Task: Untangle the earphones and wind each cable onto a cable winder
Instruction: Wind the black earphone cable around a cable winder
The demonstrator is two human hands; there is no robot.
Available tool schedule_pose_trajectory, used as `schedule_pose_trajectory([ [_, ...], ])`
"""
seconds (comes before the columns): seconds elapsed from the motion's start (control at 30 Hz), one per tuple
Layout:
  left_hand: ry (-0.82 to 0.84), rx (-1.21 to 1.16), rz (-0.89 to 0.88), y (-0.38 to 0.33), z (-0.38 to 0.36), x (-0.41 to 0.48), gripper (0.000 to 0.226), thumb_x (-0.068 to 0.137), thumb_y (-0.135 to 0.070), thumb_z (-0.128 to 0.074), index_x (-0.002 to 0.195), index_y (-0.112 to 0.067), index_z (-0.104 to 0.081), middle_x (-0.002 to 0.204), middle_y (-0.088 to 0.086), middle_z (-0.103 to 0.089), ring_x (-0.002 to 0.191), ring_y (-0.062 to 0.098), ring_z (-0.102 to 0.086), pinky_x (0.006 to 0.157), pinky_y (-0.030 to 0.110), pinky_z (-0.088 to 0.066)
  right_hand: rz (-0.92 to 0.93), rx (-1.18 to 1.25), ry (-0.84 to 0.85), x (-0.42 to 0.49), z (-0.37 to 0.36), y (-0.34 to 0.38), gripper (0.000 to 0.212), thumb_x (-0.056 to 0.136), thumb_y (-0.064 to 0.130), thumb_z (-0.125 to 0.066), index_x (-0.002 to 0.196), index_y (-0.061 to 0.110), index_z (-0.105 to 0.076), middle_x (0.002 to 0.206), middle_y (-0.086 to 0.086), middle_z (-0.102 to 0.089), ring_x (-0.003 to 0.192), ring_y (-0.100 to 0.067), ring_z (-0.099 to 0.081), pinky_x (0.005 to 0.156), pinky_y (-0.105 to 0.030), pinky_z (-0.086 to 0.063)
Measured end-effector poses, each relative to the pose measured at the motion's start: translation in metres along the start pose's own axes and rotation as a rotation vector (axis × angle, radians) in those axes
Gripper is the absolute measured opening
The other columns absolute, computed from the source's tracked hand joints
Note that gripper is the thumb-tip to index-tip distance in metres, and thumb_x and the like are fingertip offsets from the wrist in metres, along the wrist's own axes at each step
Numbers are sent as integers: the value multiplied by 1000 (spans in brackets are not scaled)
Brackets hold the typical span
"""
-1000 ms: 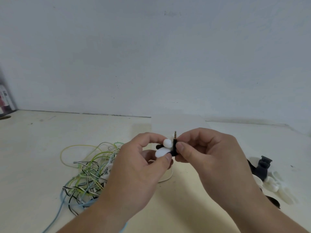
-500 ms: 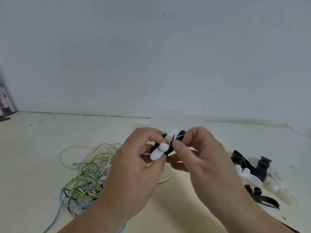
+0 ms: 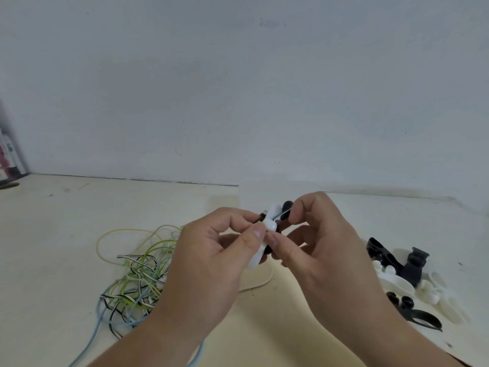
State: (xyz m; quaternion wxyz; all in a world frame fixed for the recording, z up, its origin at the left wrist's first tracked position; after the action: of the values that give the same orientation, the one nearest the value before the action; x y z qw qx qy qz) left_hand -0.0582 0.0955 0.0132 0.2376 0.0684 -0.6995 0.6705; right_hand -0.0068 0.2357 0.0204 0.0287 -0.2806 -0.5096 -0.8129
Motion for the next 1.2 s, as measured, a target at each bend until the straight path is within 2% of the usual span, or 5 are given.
schedule_pose_trajectory([
  [0.17,17,-62,103,7,-1,0,32,90,3,-59,62,-8,-69,82,6,-76,70,23,-74,78,50,-61,10,37,24,0,-3,0,32,86,22,-72,82,40,-47,93,15,-67,71,-15,-68,64,-51,-56],
  [0.37,49,-96,51,7,2,3,19,70,-25,-67,77,-8,-73,78,21,-72,75,36,-72,76,54,-61,37,17,22,-2,-4,5,35,87,18,-73,83,42,-48,96,19,-66,65,-17,-65,64,-50,-57],
  [0.53,-3,-104,65,8,2,2,13,74,-18,-65,76,-9,-75,72,21,-71,73,44,-69,75,61,-59,20,62,39,-3,-5,4,35,87,17,-72,83,43,-48,81,8,-71,62,-26,-65,64,-52,-55],
  [0.7,-5,-192,103,10,4,5,21,88,4,-62,74,-4,-73,79,20,-74,70,33,-74,69,46,-61,34,166,97,-2,-10,3,30,88,11,-67,98,35,-53,102,9,-64,69,-27,-66,69,-58,-55],
  [1.2,-36,-324,177,16,7,7,27,73,15,-70,68,-11,-71,92,34,-66,74,38,-72,61,44,-59,9,114,68,-3,-11,-1,34,95,11,-57,90,44,-52,71,-1,-69,65,-15,-64,66,-26,-53],
])
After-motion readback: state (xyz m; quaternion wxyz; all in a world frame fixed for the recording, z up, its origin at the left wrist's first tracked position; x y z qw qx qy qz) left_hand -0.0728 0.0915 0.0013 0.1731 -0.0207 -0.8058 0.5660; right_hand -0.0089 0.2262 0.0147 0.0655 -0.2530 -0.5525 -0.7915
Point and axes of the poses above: each hand's wrist, its own x-axis towards the middle knuckle, its own z-axis out of the back of the hand, y = z × x, the point moved 9 cm from there along x, towards the middle knuckle
